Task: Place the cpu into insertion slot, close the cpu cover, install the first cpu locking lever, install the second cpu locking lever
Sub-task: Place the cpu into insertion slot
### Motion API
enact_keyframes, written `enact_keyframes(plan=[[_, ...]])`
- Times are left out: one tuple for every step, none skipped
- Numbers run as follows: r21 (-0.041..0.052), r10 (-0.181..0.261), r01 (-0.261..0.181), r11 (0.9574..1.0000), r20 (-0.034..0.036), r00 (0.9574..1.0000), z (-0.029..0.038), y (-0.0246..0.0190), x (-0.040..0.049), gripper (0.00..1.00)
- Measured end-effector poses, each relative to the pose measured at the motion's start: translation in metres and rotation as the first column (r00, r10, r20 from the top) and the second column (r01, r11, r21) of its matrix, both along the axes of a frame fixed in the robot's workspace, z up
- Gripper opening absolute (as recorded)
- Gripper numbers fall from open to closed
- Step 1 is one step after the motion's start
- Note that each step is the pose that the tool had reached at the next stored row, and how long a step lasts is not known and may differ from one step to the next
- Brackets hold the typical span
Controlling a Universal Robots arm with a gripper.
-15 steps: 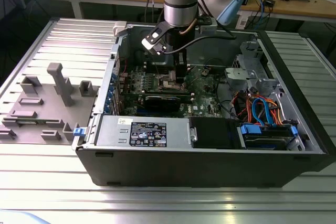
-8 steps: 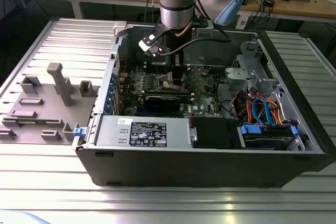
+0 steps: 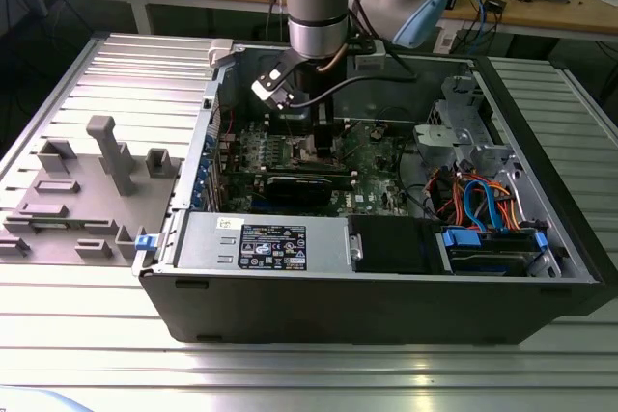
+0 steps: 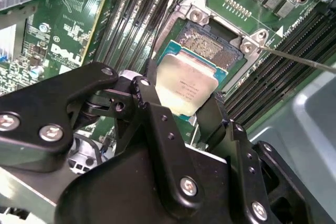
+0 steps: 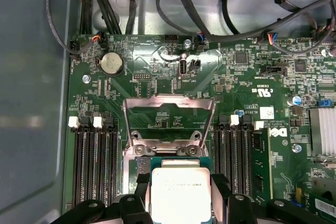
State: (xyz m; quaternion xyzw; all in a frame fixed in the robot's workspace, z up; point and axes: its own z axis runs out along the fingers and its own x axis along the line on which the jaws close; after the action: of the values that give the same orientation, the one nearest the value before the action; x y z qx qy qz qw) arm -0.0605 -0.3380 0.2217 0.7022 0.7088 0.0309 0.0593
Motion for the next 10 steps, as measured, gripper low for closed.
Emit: enact_keyframes(plan=[[0.0, 0.003, -0.003, 1.0, 0.0, 1.0, -0.001, 0.0005, -0.0009, 0.54], [-0.0001, 0.003, -0.003, 1.0, -0.0001, 1.0, -0.0022, 0.0009, -0.0027, 0.54], [-0.0001, 0.003, -0.003, 1.0, 0.0, 1.0, -0.0031, 0.0013, -0.0037, 0.54], [-0.0001, 0.003, -0.003, 1.0, -0.0001, 1.0, -0.0043, 0.0016, -0.0043, 0.54], [-0.0001, 0.002, -0.002, 1.0, 0.0, 1.0, -0.0052, 0.002, -0.0043, 0.54], [-0.0001, 0.001, -0.001, 1.0, -0.0001, 1.0, -0.0061, 0.0022, -0.0044, 0.54], [0.0, -0.005, 0.005, 1.0, -0.0001, 1.0, -0.0078, 0.0027, -0.0044, 0.54], [-0.0001, -0.009, 0.009, 1.0, -0.0001, 1.0, -0.0086, 0.003, -0.0045, 0.54], [0.0, -0.015, 0.015, 0.9999, -0.0001, 0.9999, -0.0096, 0.0035, -0.0045, 0.54], [0.0, -0.024, 0.024, 0.9997, -0.0001, 0.9997, -0.0107, 0.0039, -0.0045, 0.54]])
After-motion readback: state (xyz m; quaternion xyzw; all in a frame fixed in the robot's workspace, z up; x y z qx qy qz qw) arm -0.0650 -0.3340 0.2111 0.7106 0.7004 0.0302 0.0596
